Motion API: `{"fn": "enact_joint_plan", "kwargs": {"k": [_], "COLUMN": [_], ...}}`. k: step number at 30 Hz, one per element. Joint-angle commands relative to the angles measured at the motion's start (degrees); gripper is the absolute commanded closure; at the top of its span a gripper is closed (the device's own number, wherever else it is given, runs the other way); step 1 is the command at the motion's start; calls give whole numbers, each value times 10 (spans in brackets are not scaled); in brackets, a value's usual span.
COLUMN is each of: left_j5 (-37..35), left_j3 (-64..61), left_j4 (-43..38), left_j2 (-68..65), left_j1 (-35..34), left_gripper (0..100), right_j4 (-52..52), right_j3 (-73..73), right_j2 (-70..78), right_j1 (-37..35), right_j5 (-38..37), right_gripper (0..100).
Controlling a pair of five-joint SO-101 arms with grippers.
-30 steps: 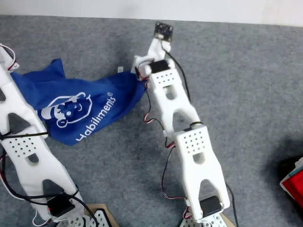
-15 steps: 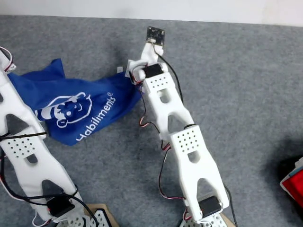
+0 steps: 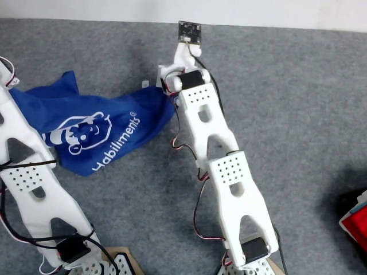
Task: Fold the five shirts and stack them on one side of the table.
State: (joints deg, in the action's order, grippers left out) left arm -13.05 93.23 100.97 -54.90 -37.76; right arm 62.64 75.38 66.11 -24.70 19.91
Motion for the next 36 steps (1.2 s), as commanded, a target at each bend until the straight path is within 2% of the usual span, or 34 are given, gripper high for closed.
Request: {"fn": "enact_joint_plan", "kwargs": {"k": [1,13,22,24,27,33,36], "left_j5": [3,4,4,4,3,1,0], "left_j3": [20,22,22,22,22,22,22], "left_j4": [4,4,3,3,3,-11,-63], "left_j2": [5,-22,-43,-42,-42,-45,-45], "left_j1": [0,0,0,0,0,17,33], "left_gripper": [994,994,994,994,994,994,994], "right_j4": [0,25,21,20,3,-6,-7], "right_j3": [22,-27,-26,-26,-29,-29,-24], "right_j2": [-14,-15,-15,-15,-15,-15,-21], "right_j1": [4,-28,-25,-24,-15,12,41], "right_j5": [-9,-4,-8,-9,-14,-41,-42], "right_gripper": [789,789,795,850,996,993,992]}}
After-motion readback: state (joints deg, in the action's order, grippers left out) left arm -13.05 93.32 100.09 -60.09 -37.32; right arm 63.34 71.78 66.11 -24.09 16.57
